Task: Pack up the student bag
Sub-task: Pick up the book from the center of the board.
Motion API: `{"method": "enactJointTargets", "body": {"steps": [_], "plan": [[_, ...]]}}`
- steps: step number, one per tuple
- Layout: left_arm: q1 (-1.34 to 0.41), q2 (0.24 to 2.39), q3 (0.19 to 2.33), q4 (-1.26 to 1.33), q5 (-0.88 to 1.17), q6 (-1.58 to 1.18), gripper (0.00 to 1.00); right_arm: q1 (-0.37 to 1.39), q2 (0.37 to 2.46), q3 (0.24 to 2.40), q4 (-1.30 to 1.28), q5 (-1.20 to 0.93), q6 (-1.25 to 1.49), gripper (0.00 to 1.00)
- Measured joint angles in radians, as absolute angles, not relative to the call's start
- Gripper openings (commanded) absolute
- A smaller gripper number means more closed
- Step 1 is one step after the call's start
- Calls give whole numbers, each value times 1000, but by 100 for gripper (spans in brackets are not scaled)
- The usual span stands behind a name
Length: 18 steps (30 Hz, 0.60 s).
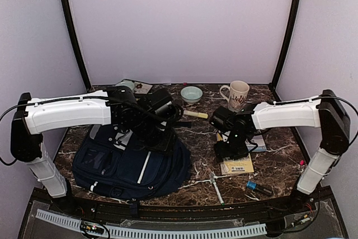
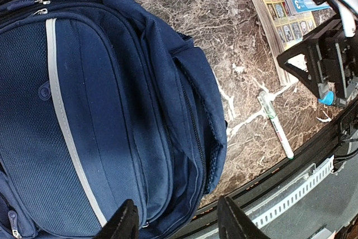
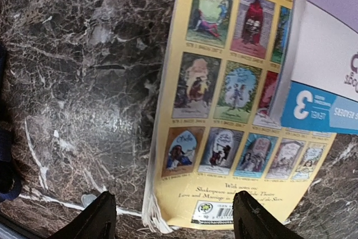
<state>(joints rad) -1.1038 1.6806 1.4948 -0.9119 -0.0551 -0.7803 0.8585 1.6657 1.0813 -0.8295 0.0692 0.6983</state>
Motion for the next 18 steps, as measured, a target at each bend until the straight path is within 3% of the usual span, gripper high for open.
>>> {"method": "enactJointTargets", "body": {"steps": [4, 7, 9, 13, 14, 18], "plan": [[-1104, 1681, 1489, -907, -62, -780, 50, 887, 1750, 1118, -830, 54, 691, 59], [-1104, 1681, 1489, -905, -66, -780, 50, 910, 1798, 1129, -838, 69, 695, 42], [-1104, 1680, 1489, -905, -68, -780, 49, 918, 1804, 1136, -849, 93, 699, 25], [-1104, 1660, 1466, -899, -69, -784, 49, 923, 1799, 1128, -840, 112, 708, 11], [-1104, 1652, 1457, -898, -68, -788, 49, 925, 1794, 1120, -833, 115, 713, 4], [-1104, 1611, 1420, -892, -68, -802, 49, 934, 1759, 1075, -788, 124, 721, 0]]}}
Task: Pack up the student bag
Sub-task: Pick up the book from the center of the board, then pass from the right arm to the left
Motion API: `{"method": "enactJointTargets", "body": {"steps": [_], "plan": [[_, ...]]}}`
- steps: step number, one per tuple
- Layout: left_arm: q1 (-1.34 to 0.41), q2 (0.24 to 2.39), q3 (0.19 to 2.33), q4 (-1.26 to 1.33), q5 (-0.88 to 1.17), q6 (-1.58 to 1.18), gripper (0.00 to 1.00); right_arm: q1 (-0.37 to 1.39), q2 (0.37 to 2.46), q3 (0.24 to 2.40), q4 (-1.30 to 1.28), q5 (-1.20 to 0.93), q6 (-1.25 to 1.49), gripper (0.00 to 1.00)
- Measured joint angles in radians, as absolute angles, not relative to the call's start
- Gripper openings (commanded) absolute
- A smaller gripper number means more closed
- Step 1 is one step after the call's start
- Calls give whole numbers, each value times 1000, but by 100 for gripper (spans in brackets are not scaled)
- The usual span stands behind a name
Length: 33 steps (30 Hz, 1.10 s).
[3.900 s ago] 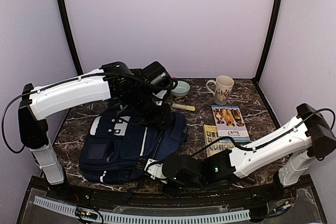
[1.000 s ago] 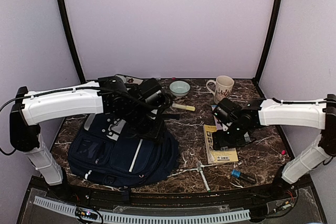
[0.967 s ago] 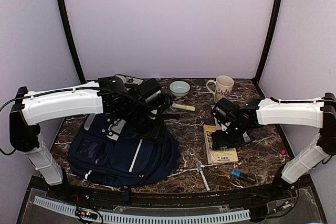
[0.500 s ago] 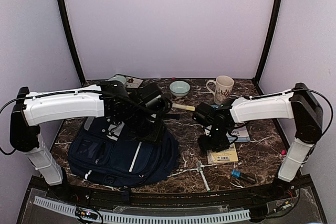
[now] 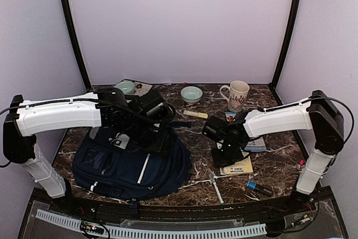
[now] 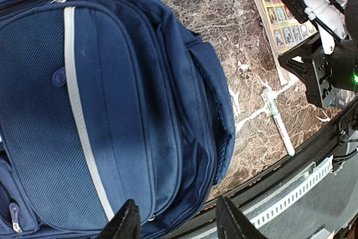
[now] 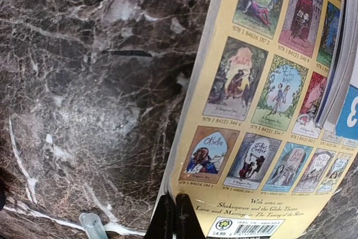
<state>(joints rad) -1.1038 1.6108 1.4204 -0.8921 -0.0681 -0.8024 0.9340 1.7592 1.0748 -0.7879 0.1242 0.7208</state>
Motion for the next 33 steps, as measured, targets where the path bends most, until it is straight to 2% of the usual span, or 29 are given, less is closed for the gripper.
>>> {"method": "enactJointTargets", "body": {"steps": [7, 12, 13, 24, 33], "plan": [[-1104, 1568, 1386, -888, -68, -822, 54, 947, 1721, 1047, -749, 131, 704, 0], [-1104, 1566, 1388, -888, -74, -830, 72, 965, 1668, 1076, -771, 131, 677, 0], [-1104, 1566, 1391, -889, -77, -833, 73, 970, 1646, 1082, -770, 131, 675, 0], [-1103, 1569, 1536, -892, -113, -826, 74, 984, 1435, 1088, -689, 97, 714, 0], [-1056, 1568, 1557, -842, -84, -822, 73, 985, 1308, 1092, -646, 94, 720, 0]]}}
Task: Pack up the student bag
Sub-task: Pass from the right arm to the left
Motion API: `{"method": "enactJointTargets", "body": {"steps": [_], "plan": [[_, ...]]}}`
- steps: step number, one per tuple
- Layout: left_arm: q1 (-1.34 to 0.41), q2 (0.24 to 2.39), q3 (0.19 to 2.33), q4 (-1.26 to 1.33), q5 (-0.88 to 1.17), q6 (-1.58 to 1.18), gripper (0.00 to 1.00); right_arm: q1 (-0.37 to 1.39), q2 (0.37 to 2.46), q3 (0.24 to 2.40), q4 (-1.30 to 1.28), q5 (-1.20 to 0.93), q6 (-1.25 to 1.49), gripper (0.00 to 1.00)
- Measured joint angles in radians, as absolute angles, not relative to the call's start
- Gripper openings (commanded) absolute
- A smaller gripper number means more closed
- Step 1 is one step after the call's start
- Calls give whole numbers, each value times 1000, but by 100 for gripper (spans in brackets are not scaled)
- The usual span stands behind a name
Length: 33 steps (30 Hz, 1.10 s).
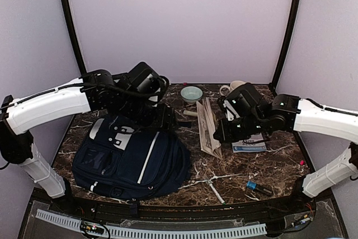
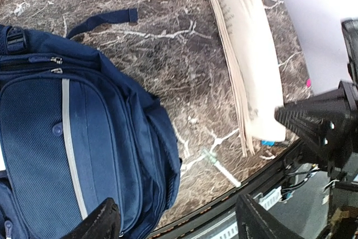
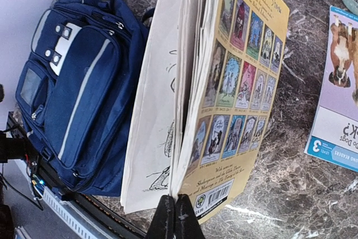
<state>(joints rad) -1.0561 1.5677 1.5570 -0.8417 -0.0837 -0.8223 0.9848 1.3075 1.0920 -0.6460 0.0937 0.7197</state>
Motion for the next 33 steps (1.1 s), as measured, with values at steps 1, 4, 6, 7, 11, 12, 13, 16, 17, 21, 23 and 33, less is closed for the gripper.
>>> {"method": "enactJointTargets", "body": {"steps": [1, 4, 6, 7, 11, 12, 13, 16, 17, 21, 23, 33], "plan": [[-1041, 1566, 1557, -830, -71, -828, 73, 985, 1298, 1092, -640, 91, 720, 0], [-997, 1543, 1557, -789, -43, -851, 73, 985, 1257, 1092, -616, 86, 720, 0], [-971, 1517, 1557, -748, -27, -867, 73, 986, 1227, 1092, -596, 84, 721, 0], [-961, 1503, 1557, -729, -19, -872, 73, 986, 1215, 1092, -587, 82, 722, 0], [-939, 1467, 1557, -648, 9, -884, 74, 986, 1180, 1096, -553, 75, 725, 0], [-937, 1466, 1557, -626, 16, -888, 74, 986, 1179, 1099, -550, 73, 724, 0], [-936, 1466, 1557, -602, 27, -890, 74, 986, 1179, 1103, -545, 71, 724, 0], [-935, 1473, 1555, -522, 63, -895, 74, 987, 1182, 1121, -542, 60, 723, 0], [-934, 1476, 1554, -494, 70, -895, 74, 989, 1184, 1133, -542, 56, 720, 0], [-934, 1492, 1555, -420, 88, -894, 74, 997, 1187, 1180, -534, 40, 714, 0], [-934, 1511, 1561, -411, 89, -894, 75, 1004, 1190, 1198, -530, 35, 710, 0], [-933, 1584, 1571, -352, 142, -878, 82, 1049, 1251, 1272, -531, 14, 677, 0]]}}
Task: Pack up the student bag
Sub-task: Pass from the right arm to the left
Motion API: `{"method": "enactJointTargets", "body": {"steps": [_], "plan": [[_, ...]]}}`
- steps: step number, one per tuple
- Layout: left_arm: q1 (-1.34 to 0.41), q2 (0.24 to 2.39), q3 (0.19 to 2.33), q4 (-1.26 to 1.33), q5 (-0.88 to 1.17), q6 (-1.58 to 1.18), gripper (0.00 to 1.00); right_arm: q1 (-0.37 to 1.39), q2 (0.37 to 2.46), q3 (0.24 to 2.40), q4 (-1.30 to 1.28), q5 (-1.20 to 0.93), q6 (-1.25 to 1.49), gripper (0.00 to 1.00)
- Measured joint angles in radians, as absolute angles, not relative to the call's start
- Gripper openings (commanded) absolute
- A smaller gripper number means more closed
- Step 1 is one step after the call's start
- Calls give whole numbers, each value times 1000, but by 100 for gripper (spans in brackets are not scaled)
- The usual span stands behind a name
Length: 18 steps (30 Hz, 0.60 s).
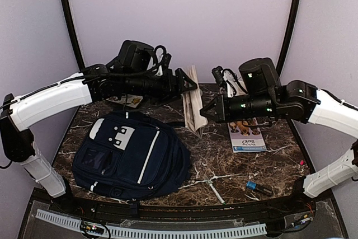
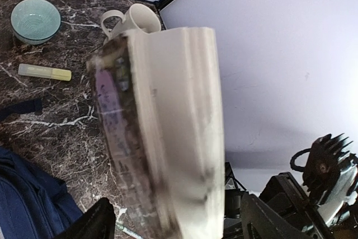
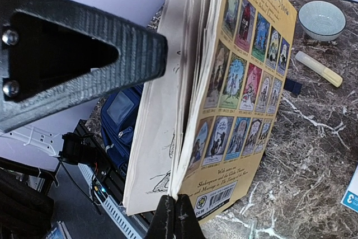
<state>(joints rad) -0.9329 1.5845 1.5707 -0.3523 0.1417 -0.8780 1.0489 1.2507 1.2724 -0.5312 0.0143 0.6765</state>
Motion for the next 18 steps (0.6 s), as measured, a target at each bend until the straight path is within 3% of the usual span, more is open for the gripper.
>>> {"method": "enactJointTargets", "body": {"steps": [9, 18], "plan": [[-933, 1610, 1606, -332, 158, -867, 82, 1079, 1317, 1347, -567, 16, 636, 0], [-933, 1682, 1721, -441, 100, -851, 52, 1101, 1362, 1397, -611, 34, 601, 0]]}}
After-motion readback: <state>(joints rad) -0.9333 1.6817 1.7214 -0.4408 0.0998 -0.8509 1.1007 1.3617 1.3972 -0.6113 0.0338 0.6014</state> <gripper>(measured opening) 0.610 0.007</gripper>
